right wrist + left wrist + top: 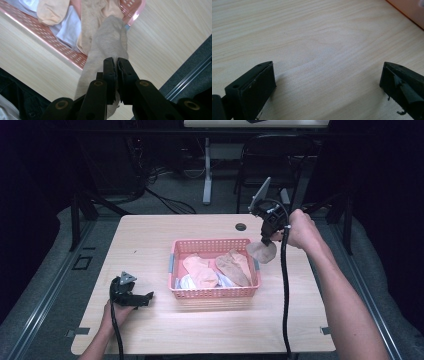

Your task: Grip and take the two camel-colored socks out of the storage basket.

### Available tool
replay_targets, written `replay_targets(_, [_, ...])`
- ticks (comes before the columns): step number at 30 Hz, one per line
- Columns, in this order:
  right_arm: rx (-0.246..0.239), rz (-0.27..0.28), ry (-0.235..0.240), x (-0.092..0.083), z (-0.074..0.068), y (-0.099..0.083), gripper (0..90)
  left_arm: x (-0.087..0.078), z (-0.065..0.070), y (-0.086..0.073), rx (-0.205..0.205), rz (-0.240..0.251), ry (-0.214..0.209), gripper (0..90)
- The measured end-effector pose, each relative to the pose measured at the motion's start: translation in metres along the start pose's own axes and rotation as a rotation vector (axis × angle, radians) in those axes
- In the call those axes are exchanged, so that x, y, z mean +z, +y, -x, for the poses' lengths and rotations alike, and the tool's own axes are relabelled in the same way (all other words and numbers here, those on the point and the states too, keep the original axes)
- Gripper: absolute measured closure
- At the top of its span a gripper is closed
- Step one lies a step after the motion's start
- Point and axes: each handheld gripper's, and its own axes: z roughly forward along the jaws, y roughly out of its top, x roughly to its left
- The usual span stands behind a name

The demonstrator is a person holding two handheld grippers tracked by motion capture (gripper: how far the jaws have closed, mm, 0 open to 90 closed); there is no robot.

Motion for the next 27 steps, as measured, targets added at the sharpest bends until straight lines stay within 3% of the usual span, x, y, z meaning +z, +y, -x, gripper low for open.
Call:
replay_targets(22, [0.171, -0.02, -0.033, 0.012, 0.064, -0.057, 84.9, 0.0, 0.0, 0.0, 0.001, 0.001, 0.001, 0.0])
replay_targets(27, [0.217, -0.03, -0.034, 0.023, 0.081, -0.072, 85.0, 0.0, 0.0, 0.0, 0.001, 0.001, 0.002, 0.0])
